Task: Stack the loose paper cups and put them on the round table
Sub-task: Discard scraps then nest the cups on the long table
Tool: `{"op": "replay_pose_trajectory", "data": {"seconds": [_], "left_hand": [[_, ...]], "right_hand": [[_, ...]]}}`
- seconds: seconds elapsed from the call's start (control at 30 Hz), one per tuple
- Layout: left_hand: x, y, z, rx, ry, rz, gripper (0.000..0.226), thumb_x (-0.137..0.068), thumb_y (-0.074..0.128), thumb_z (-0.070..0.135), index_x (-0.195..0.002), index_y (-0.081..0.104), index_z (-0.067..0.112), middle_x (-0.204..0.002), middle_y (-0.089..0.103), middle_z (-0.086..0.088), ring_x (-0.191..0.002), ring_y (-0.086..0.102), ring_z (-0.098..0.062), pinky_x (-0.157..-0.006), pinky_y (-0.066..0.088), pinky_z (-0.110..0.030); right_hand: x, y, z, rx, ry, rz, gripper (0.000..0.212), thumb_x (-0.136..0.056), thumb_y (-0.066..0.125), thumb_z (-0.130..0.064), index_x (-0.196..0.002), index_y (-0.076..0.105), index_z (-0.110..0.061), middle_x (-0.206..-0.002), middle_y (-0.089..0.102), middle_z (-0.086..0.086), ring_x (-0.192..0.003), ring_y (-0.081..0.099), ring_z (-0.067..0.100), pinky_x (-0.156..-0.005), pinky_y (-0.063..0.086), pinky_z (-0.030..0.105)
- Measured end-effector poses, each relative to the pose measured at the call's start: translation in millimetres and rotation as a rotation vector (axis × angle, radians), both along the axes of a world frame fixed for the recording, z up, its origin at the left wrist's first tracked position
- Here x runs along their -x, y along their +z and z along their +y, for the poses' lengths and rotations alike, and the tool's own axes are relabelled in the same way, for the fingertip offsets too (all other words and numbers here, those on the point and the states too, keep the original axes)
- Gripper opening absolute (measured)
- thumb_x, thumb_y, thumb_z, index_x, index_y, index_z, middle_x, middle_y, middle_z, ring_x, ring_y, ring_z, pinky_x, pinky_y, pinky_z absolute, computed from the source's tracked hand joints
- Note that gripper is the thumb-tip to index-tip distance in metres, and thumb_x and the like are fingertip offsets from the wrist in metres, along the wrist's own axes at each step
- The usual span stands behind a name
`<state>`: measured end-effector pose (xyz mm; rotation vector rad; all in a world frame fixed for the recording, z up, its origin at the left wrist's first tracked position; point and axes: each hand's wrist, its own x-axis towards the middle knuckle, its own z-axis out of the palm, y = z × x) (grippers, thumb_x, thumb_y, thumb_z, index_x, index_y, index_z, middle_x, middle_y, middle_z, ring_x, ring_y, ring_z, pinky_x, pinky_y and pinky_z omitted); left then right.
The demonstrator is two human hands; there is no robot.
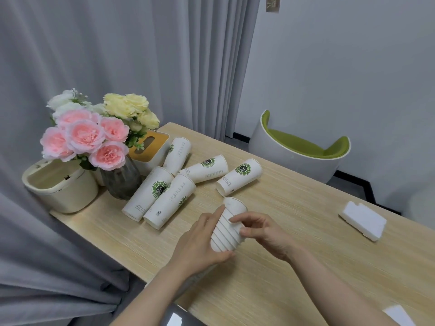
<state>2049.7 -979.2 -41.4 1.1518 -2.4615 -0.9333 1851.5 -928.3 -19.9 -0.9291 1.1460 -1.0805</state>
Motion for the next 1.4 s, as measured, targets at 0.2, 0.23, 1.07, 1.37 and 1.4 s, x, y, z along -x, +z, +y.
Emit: {"op": "replay_pose_trajectory", "data": {"seconds": [0.2,0.23,1.07,1.37,1.4], "left_hand": [[-0.8,-2.0,0.6,-0.097,0.033,-0.007,0.113,-0.064,0.069,0.069,-0.146,-0.007,0.053,-0.136,0.029,0.021,-0.116,0.046,-0.002,-0.083,0.045,-0.027],[-1.0,-2.5,1.2,-0.107,0.036,-0.003,0.111,-0.064,0.068,0.069,-0.145,-0.006,0.054,-0.134,0.030,0.021,-0.115,0.047,-0.003,-0.083,0.046,-0.027],[-35.9,-8.5,-4.5,-0.095,0.105,-0.062,0.104,-0.059,0.055,0.081,-0.134,-0.015,0.064,-0.125,0.029,0.024,-0.107,0.035,0.007,-0.074,0.038,-0.019],[-48.8,-8.3,-10.8,-0.067,0.084,-0.034,0.108,-0.065,0.067,0.070,-0.137,-0.013,0.060,-0.131,0.028,0.022,-0.115,0.036,0.003,-0.080,0.043,-0.023],[-51.3,-7.6,-11.5,-0.064,0.079,-0.029,0.108,-0.065,0.068,0.069,-0.135,-0.014,0.061,-0.130,0.028,0.022,-0.116,0.036,0.003,-0.081,0.043,-0.023]], "right_hand": [[-6.2,-12.5,-1.9,-0.011,0.037,-0.052,0.031,-0.076,0.069,-0.004,-0.102,0.075,-0.020,-0.104,0.069,-0.001,-0.099,0.061,0.006,-0.085,0.048,0.021],[-5.6,-14.0,-2.5,-0.013,0.045,-0.051,0.032,-0.076,0.068,-0.005,-0.105,0.074,-0.019,-0.105,0.069,0.000,-0.100,0.061,0.008,-0.086,0.048,0.022],[56.8,-54.0,-26.0,-0.146,-0.202,0.464,0.044,-0.081,0.055,0.014,-0.105,0.070,-0.019,-0.121,0.064,0.003,-0.104,0.058,0.017,-0.081,0.046,0.019],[54.1,-27.2,-19.4,-0.051,-0.382,0.347,0.039,-0.085,0.052,0.013,-0.105,0.069,-0.016,-0.114,0.067,0.000,-0.092,0.060,0.007,-0.075,0.046,0.015],[52.9,-22.4,-19.4,-0.031,-0.413,0.323,0.039,-0.085,0.052,0.013,-0.106,0.069,-0.015,-0.114,0.067,0.002,-0.091,0.060,0.008,-0.076,0.045,0.018]]}}
